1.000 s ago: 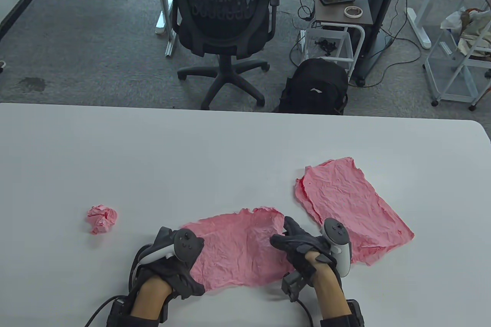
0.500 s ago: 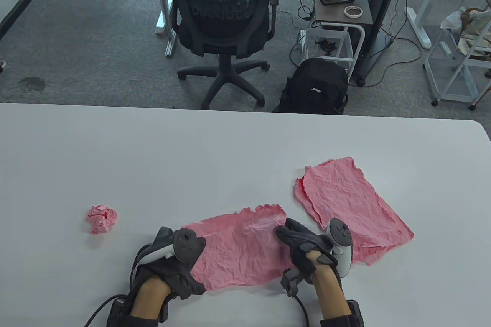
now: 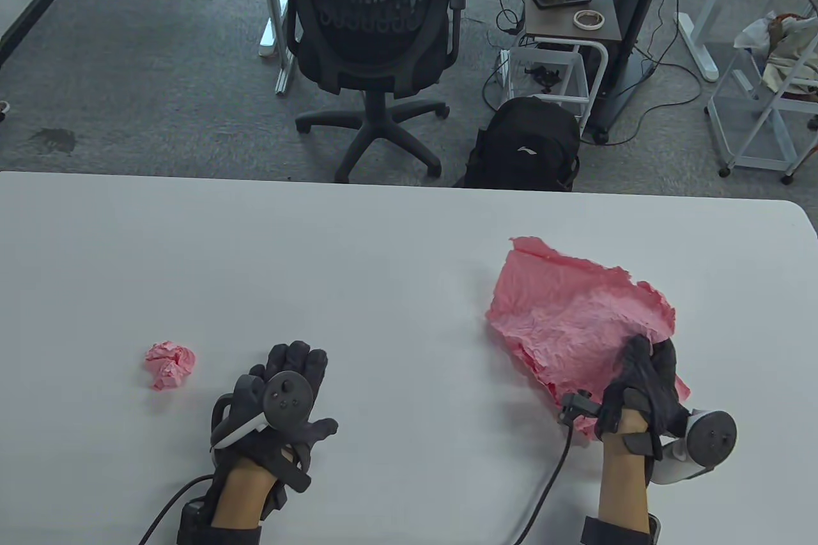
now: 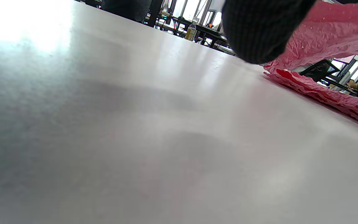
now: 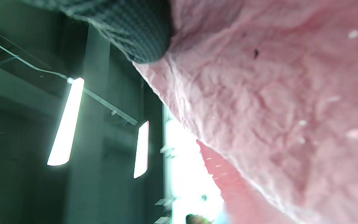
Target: Flatten crumpled papers and stack
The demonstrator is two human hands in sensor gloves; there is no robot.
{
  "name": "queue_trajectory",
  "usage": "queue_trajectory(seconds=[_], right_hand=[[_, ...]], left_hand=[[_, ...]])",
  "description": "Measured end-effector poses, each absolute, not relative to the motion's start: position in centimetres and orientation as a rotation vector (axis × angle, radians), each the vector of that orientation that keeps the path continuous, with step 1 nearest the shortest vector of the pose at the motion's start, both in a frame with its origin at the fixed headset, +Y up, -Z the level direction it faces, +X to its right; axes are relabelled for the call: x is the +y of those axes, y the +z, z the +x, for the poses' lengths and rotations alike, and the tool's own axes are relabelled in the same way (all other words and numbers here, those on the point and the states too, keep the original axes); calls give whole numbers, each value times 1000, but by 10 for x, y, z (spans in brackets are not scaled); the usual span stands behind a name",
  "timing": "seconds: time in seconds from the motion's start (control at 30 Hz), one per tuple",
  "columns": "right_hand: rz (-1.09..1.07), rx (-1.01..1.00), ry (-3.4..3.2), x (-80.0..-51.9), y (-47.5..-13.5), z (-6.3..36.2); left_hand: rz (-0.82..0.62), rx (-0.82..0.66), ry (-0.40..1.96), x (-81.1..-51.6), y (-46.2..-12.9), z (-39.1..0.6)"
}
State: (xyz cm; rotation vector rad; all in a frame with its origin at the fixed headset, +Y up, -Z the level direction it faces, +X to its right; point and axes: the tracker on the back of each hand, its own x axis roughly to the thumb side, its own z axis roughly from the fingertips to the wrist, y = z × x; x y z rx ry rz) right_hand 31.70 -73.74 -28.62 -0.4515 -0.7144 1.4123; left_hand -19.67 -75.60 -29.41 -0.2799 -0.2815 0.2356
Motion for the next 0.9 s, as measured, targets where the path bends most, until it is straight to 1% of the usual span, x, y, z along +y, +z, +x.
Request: queue_trajectory(seconds=[0.07, 0.17, 0.3, 0.37, 0.47, 0.57, 0.7, 0.8, 0.9], right_hand=[[-583, -678, 1553, -745, -283, 325], [-644, -615, 1685, -749, -284, 327], [-668, -535, 1906, -743, -282, 322], [-675, -564, 2001, -737, -279, 321], [-675, -688, 2134, -722, -272, 316], [-591, -802, 2196, -708, -270, 305], [-450, -887, 2259, -696, -269, 282], [-324, -847, 2306, -694, -273, 261], [-229, -801, 2346, -697, -279, 242]], left_hand=[[-294, -281, 237, -758, -295, -197], [-309, -278, 240, -761, -296, -197], [-324, -266, 248, -764, -296, -200], [-324, -260, 250, -764, -296, -201], [-308, -251, 253, -762, -295, -203], [-290, -239, 257, -760, -297, -206], [-244, -216, 272, -756, -296, -211], [-216, -198, 276, -753, -296, -214], [-182, -179, 283, -751, -296, -217]])
